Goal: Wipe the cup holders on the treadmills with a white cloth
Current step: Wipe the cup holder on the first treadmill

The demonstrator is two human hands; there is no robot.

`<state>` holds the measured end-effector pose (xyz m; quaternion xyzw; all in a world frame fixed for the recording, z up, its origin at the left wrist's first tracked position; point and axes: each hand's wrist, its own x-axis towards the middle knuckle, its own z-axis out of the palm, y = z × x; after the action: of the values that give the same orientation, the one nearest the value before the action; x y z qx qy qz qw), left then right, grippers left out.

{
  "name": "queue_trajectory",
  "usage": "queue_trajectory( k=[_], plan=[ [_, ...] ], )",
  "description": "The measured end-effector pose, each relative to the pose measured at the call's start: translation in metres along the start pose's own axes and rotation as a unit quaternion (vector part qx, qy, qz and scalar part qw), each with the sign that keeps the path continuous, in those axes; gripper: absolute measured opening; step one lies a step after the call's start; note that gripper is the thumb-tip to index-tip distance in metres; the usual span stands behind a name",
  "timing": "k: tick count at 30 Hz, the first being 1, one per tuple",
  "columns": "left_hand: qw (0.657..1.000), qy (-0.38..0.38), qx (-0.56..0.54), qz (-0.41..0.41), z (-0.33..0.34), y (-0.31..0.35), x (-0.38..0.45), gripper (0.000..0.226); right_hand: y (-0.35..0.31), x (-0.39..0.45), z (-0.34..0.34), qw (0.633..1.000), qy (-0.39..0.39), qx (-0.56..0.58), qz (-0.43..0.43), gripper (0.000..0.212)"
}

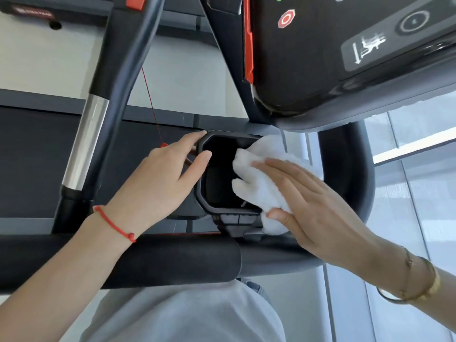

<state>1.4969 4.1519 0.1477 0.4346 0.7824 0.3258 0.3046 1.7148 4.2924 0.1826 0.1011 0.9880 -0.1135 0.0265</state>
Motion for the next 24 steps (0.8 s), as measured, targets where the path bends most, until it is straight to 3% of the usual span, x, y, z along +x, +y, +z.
queue_trajectory(
  k=[4,7,11,13,15,17,19,24],
  plan=[
    [1.000,0.009,0.022,-0.003,0.002,0.006,0.000,0.048,-0.002,0.004,0.006,0.994,0.025,0.079,0.074,0.058],
    [1.000,0.016,0.022,-0.003,0.002,0.007,-0.001,0.044,-0.007,0.014,0.009,0.990,0.058,0.103,0.074,0.048],
    [0.999,0.021,0.024,-0.008,0.002,0.006,0.001,0.042,-0.009,0.010,0.007,0.965,0.173,0.159,0.116,0.039],
    [0.999,0.023,0.027,-0.011,0.002,0.006,0.001,0.039,-0.007,0.007,0.000,0.956,0.246,0.116,0.108,0.035],
    [0.999,0.024,0.030,-0.010,0.003,0.007,0.002,0.036,-0.004,0.006,-0.003,0.955,0.290,-0.007,0.068,0.032],
    [0.999,0.026,0.028,-0.008,0.003,0.007,0.003,0.035,0.000,0.007,-0.001,0.950,0.289,-0.113,0.038,0.032],
    [0.999,0.028,0.027,-0.007,0.004,0.006,0.003,0.035,0.001,0.010,0.005,0.956,0.252,-0.142,0.045,0.037],
    [0.999,0.038,0.026,-0.003,0.006,0.004,0.004,0.036,-0.002,0.026,0.016,0.985,0.148,-0.007,0.091,0.055]
  ],
)
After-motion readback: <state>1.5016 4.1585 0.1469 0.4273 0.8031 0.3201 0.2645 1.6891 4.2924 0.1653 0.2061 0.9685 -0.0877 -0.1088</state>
